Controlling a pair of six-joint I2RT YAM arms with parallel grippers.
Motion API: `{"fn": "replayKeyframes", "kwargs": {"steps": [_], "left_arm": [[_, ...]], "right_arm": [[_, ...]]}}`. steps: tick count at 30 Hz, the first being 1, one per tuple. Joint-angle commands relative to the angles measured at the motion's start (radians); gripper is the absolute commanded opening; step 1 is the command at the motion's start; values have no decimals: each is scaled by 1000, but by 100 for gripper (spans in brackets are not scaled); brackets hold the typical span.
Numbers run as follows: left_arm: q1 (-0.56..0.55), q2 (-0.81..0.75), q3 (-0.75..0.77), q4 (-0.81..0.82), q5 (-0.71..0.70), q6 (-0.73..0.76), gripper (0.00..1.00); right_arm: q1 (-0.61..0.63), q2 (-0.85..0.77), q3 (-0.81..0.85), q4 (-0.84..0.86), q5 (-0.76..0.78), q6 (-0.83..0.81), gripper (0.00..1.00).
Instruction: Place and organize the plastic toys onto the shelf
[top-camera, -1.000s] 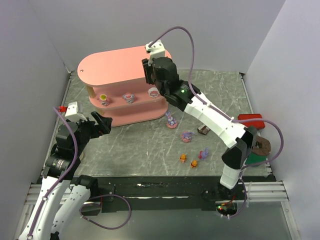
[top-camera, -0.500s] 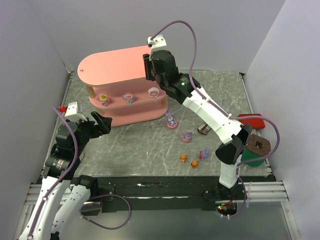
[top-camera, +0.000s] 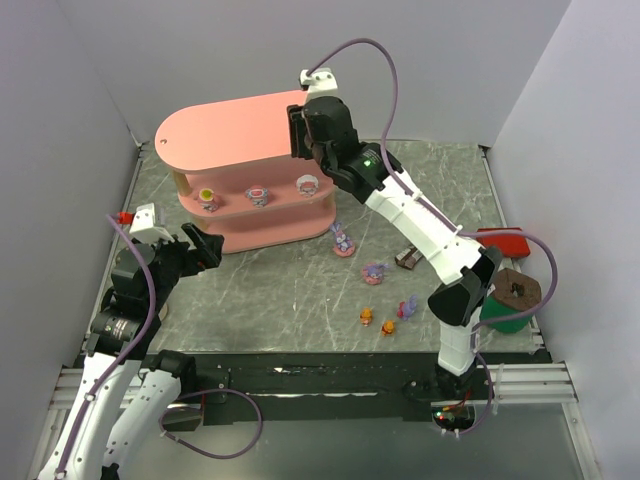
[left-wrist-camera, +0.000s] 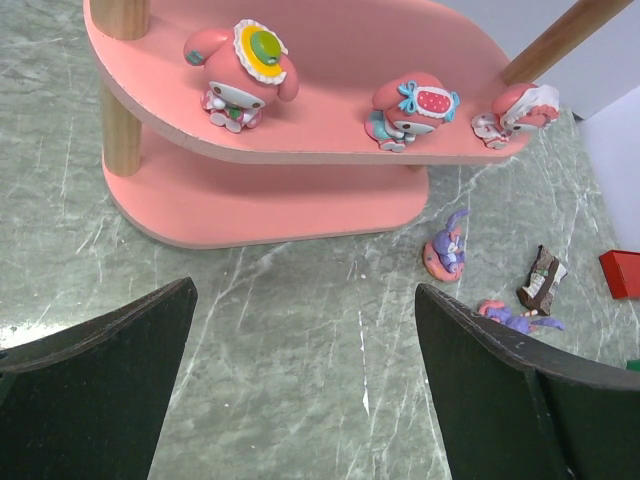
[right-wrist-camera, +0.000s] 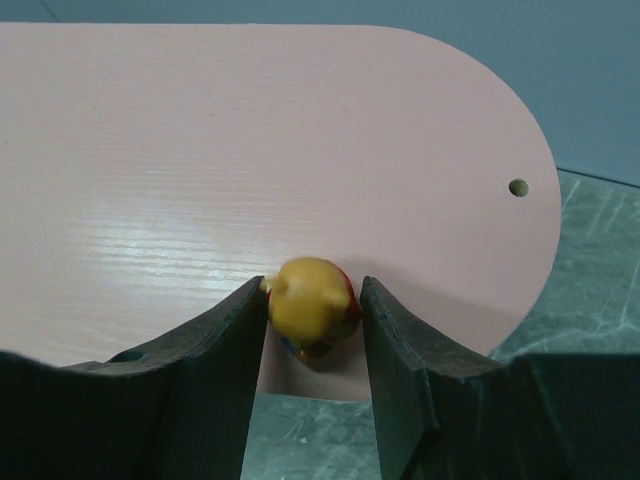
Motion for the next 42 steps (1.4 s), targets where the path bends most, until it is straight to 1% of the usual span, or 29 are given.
{"fn": "replayKeyframes", "kwargs": {"steps": [1, 2, 5, 15, 17, 19, 21, 22, 23, 31, 32, 36, 38, 41, 42], "left_arm": [[8, -2, 0, 19, 14, 11, 96], [8, -4, 0, 19, 14, 9, 96], [8, -4, 0, 19, 15, 9, 96], [9, -5, 0, 19, 15, 11, 96], [9, -4, 0, 19, 15, 11, 96], [9, -4, 0, 19, 15, 11, 96], [11, -4, 0, 19, 15, 11, 96], [11, -4, 0, 19, 15, 11, 96], [11, -4, 0, 19, 15, 11, 96], [12, -4, 0, 17, 9, 9, 96], [12, -4, 0, 16, 9, 9, 96], [14, -4, 2, 16, 8, 8, 96], [14, -9, 3, 11, 0, 9, 96], [15, -22, -1, 17, 6, 14, 96], [15, -27, -1, 16, 5, 14, 96]], "right_arm": [[-11, 29, 40, -38, 6, 8, 57], [-12, 32, 45, -41, 9, 5, 60], [-11, 37, 54, -45, 15, 5, 62], [-12, 37, 54, -40, 23, 8, 61], [-11, 28, 42, -28, 22, 5, 64], [-11, 3, 13, -2, 17, 1, 67], [-11, -29, -27, 21, 15, -4, 73], [-12, -40, -40, 34, 17, -7, 78], [-11, -50, -52, 55, 17, -9, 79], [-11, -133, -98, 115, -9, -25, 84], [-11, -164, -109, 124, -15, -27, 84], [-12, -257, -222, 199, -64, -45, 88], [-12, -303, -248, 207, -66, -45, 90], [-12, -355, -287, 193, -58, -38, 92], [-12, -371, -322, 196, -58, -27, 92]]}}
